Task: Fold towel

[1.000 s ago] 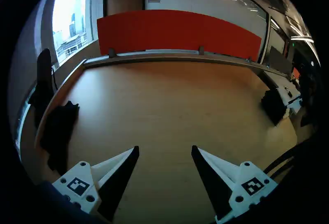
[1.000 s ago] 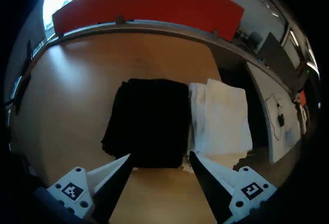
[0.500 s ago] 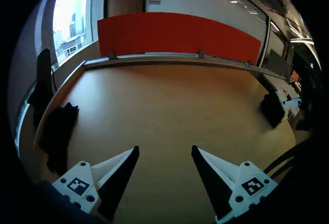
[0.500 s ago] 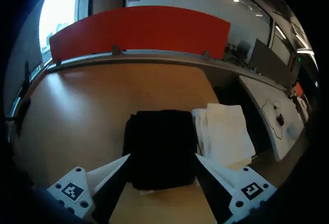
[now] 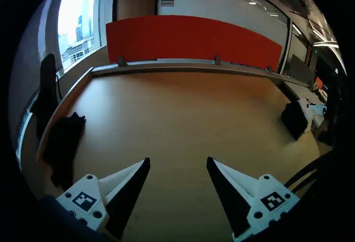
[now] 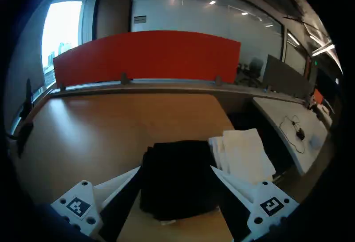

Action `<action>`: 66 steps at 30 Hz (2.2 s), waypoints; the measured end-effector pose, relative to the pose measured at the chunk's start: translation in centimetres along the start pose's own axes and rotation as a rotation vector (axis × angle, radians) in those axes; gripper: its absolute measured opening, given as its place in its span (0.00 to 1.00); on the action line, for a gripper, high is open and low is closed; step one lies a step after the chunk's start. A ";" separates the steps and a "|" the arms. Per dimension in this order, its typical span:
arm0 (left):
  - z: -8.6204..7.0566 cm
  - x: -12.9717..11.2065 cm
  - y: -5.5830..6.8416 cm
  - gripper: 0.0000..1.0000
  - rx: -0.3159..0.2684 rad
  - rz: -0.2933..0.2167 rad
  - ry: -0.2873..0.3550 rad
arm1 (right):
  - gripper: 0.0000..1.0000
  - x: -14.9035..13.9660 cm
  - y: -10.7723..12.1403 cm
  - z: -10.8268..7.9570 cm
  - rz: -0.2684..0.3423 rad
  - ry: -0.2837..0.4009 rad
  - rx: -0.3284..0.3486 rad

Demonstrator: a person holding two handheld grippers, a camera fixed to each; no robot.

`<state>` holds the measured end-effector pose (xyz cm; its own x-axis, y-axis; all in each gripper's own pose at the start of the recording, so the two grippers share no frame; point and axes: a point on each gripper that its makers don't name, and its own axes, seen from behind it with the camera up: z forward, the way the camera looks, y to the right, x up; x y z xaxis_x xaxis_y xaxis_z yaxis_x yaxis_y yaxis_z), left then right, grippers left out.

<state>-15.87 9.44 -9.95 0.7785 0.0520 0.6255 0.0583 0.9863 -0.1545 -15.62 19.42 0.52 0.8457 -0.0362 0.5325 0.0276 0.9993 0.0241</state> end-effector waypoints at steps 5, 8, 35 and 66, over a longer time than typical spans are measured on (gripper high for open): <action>0.2 0.4 0.0 0.94 -0.003 -0.020 0.016 | 1.00 1.6 -0.6 -0.6 0.014 0.067 -0.006; 0.3 0.9 0.1 0.94 -0.005 -0.032 0.034 | 1.00 2.8 -0.8 -1.0 0.017 0.113 -0.020; 0.2 11.7 -3.5 0.94 0.090 -0.051 0.383 | 1.00 9.5 -6.7 -3.4 0.050 0.295 0.016; -0.4 16.4 -6.8 0.94 0.129 -0.049 0.522 | 1.00 13.4 -20.6 -4.3 0.019 0.418 0.091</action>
<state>-3.24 3.47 1.07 0.9858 -0.0471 0.1613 0.0508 0.9985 -0.0188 -2.56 -1.58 3.51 0.9893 0.0060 0.1455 -0.0210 0.9946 0.1020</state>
